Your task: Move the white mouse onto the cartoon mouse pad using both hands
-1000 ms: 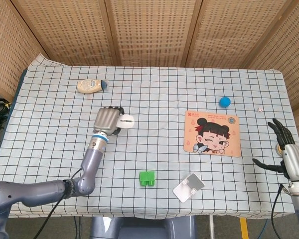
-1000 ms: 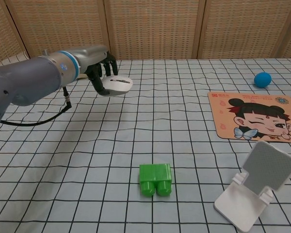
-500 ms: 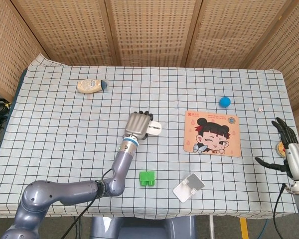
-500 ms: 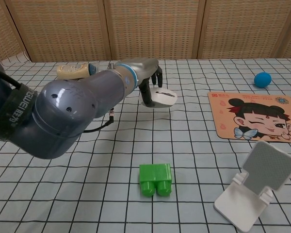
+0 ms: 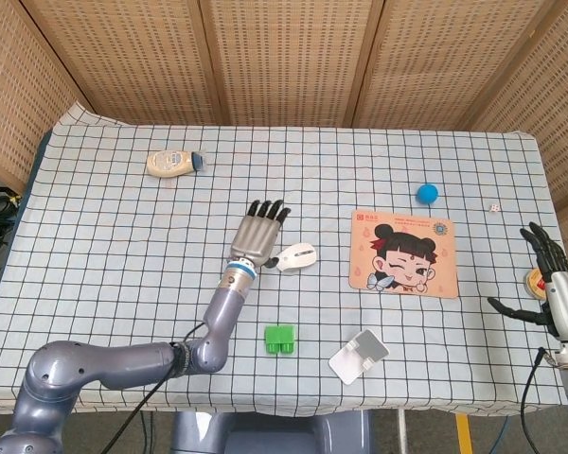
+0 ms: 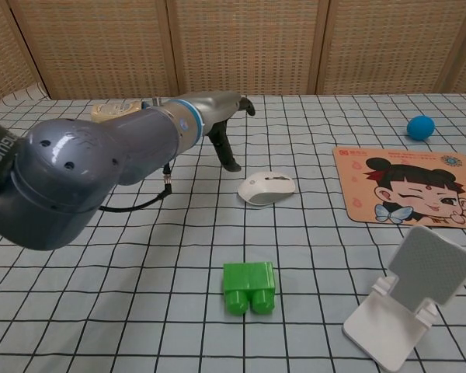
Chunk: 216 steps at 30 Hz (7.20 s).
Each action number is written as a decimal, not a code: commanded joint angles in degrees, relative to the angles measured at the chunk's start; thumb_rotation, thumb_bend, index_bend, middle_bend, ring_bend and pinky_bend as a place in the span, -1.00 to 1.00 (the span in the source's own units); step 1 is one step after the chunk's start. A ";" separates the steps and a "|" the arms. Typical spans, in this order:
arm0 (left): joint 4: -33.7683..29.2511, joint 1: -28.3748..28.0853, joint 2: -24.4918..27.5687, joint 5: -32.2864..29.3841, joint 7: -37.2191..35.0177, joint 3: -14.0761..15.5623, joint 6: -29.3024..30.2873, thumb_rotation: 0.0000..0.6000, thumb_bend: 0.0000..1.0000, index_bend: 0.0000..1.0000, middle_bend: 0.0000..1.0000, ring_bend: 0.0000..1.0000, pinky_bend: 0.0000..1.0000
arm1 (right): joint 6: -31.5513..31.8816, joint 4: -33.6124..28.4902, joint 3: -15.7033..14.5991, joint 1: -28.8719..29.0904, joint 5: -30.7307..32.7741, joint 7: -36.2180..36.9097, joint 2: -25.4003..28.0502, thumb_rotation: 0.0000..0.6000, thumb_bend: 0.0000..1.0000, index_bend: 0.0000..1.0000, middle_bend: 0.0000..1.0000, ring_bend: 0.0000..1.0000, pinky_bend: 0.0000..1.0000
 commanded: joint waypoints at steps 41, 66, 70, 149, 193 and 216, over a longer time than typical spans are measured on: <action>-30.17 48.05 40.38 43.18 -39.89 21.80 30.29 1.00 -0.54 -0.82 -1.00 -1.00 -1.00 | -17.09 -24.12 6.73 18.55 2.61 -44.50 -6.64 1.00 -0.76 -0.73 -0.98 -1.00 -1.00; -28.82 49.27 41.54 43.52 -44.70 18.51 23.26 1.00 -0.54 -0.82 -1.00 -1.00 -1.00 | -30.71 -6.82 8.95 40.55 34.99 -77.26 -29.34 1.00 -0.42 -0.61 -0.84 -1.00 -1.00; -28.77 49.52 41.65 43.50 -45.04 18.04 22.90 1.00 -0.54 -0.81 -1.00 -1.00 -1.00 | -31.47 -5.02 8.09 42.25 37.60 -79.26 -30.14 1.00 -0.42 -0.61 -0.85 -1.00 -1.00; -29.41 51.33 41.03 45.35 -44.22 15.72 19.94 1.00 -0.54 -0.75 -1.00 -1.00 -1.00 | -34.37 9.44 -10.56 43.20 12.16 -70.22 -14.87 1.00 -0.18 0.35 0.09 -0.03 0.03; -29.43 51.25 39.88 45.87 -42.66 16.09 19.20 1.00 -0.54 -0.74 -1.00 -1.00 -1.00 | -37.70 23.36 -17.94 42.34 -10.40 -62.90 -15.42 1.00 -0.19 0.38 0.02 -0.14 -0.19; -29.79 51.53 40.33 45.86 -43.85 15.61 19.58 1.00 -0.54 -0.73 -1.00 -1.00 -1.00 | -35.56 19.23 -14.67 39.61 -9.85 -69.74 -13.53 1.00 -0.32 -0.13 -0.97 -1.00 -1.00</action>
